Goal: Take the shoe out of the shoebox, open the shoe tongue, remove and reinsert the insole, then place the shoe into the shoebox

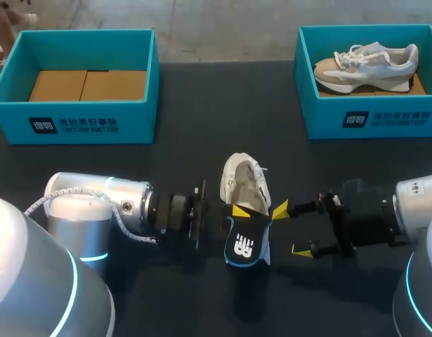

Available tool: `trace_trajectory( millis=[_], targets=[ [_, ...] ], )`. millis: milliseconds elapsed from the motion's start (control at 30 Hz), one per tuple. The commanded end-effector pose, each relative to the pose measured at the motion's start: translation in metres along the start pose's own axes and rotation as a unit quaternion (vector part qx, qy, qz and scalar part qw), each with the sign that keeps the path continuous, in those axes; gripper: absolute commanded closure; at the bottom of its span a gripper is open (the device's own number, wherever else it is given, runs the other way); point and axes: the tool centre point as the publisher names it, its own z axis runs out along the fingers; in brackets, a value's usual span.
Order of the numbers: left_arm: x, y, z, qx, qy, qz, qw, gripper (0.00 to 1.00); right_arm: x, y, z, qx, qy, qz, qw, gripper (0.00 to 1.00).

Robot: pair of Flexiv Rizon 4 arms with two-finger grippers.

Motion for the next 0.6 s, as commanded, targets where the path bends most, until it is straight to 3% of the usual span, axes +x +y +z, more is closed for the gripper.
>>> trace_trajectory(
  millis=[33,600],
  targets=[
    [0.0008,0.0029,0.0025,-0.002,-0.001,0.0,1.0,1.0,0.0005,-0.0018,-0.0004,-0.001,-0.001,0.0,1.0,0.0],
    [-0.0025,0.0112,0.0023,-0.017,-0.008,-0.003,1.0,1.0,0.0005,-0.0018,-0.0004,-0.001,-0.001,0.0,1.0,0.0]
  ],
)
